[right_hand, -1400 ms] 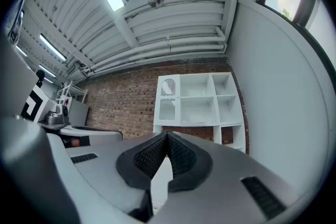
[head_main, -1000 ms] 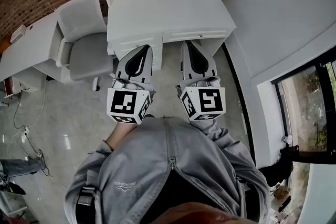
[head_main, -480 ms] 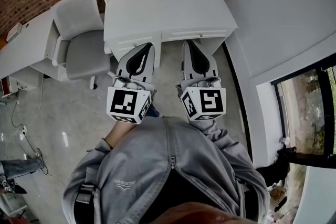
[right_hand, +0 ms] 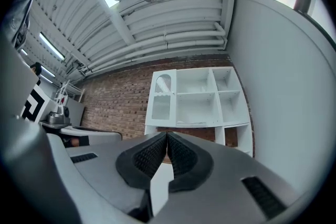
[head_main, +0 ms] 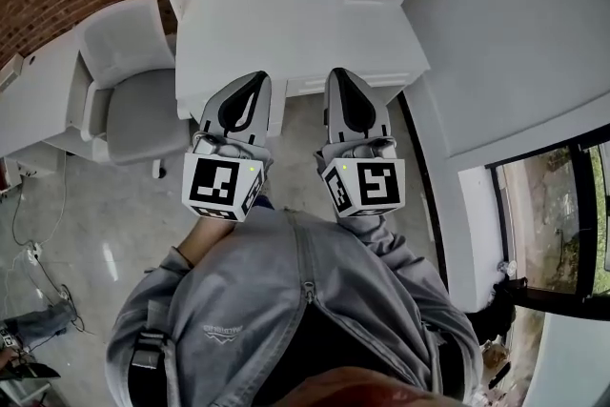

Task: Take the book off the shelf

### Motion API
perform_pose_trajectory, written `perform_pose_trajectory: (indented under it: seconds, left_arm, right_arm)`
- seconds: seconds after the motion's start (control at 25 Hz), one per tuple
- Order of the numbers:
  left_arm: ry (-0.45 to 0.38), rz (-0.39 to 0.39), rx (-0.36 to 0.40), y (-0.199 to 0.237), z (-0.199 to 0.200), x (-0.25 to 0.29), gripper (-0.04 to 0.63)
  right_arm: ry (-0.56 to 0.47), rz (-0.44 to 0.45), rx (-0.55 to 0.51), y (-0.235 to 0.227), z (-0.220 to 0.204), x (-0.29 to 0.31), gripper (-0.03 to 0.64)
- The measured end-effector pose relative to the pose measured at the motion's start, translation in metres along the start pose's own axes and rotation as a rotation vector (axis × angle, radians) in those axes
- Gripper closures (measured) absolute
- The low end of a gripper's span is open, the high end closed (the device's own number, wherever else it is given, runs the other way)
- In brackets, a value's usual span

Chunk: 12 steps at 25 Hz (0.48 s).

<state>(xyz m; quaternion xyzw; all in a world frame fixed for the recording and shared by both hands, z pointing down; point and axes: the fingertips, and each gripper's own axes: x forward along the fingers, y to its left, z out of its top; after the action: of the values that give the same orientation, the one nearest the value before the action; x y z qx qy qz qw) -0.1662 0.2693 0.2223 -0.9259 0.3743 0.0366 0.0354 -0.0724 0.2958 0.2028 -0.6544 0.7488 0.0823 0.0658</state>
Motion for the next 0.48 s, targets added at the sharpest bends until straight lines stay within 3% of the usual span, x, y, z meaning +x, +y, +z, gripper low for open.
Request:
perform_pose_trajectory:
  seconds: [0.24, 0.48]
  left_arm:
    - [-0.016, 0.012, 0.009, 0.046, -0.003, 0.049, 0.588]
    - [-0.012, -0.040, -0.011, 0.083, -0.011, 0.096, 0.589]
  right_arm:
    - [0.008, -0.020, 0.017, -0.017, -0.015, 0.061, 0.591]
    - [0.027, -0.031, 0.014, -0.026, -0.030, 0.116, 0.591]
